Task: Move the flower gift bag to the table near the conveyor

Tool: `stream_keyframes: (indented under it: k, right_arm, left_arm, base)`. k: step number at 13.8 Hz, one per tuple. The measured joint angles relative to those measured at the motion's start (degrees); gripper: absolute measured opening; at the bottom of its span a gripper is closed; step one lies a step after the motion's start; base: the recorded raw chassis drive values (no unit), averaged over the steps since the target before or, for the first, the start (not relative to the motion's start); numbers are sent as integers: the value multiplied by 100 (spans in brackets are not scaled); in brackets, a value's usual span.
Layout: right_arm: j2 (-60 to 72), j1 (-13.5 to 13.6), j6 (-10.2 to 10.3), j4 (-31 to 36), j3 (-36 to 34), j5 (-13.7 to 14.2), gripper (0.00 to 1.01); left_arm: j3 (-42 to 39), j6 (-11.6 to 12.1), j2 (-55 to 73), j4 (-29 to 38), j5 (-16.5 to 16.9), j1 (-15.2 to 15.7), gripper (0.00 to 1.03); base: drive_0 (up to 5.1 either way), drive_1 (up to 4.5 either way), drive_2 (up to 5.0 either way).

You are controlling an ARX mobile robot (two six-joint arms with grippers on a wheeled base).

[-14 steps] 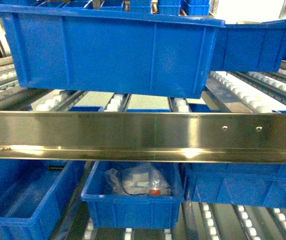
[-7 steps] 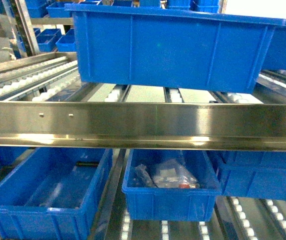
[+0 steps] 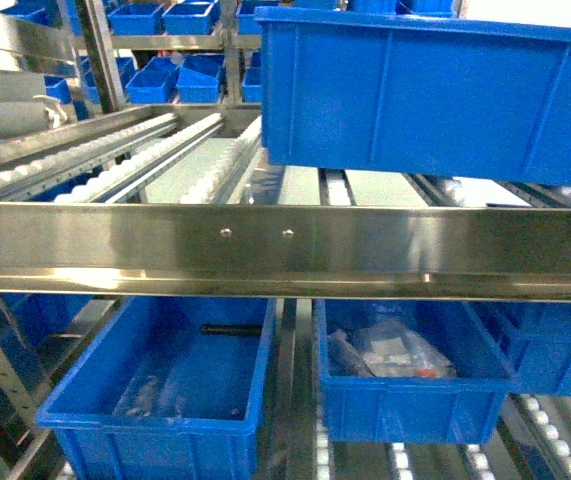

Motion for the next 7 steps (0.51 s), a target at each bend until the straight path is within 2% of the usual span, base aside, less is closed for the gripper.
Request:
stream_keyframes:
  k: [7]
  right_arm:
    - [-4, 0, 0, 13, -2, 0, 2]
  left_arm:
    - [0, 0, -7, 11, -2, 0, 2]
  base:
    - [-505, 241, 241]
